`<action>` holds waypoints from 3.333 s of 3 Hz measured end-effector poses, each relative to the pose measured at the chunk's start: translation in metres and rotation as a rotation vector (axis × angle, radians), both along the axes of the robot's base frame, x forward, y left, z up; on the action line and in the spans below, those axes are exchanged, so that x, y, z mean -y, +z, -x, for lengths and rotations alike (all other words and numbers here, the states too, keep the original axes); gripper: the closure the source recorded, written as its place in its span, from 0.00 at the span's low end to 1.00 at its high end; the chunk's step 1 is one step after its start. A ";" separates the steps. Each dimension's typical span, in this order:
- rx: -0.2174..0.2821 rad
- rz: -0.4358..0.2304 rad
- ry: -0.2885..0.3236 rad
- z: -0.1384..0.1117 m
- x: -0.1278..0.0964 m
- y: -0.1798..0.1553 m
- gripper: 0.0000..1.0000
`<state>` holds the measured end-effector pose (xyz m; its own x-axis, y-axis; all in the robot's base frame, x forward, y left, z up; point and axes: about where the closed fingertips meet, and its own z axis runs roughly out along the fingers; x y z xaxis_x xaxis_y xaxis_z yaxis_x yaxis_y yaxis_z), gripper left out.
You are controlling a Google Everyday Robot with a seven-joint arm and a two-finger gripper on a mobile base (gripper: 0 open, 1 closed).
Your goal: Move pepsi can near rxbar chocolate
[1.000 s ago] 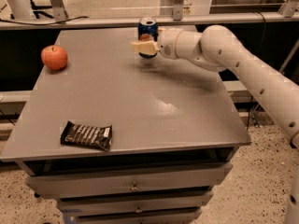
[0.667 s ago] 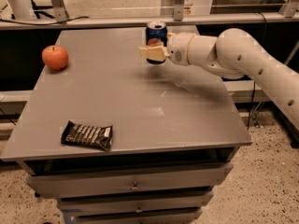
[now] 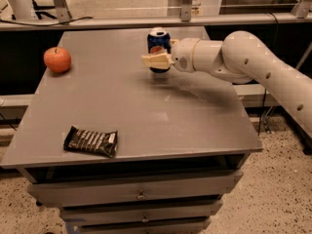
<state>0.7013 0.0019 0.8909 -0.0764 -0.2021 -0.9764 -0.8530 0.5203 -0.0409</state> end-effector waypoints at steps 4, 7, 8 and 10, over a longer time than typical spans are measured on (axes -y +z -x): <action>-0.036 -0.002 0.144 0.135 -0.067 -0.015 1.00; -0.082 -0.105 0.223 0.193 -0.108 -0.026 1.00; -0.104 -0.099 0.237 0.203 -0.111 -0.031 0.84; -0.115 -0.093 0.241 0.207 -0.111 -0.032 0.37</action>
Offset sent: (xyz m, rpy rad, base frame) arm -0.1216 0.0239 -0.0160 -0.0974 0.0415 0.0772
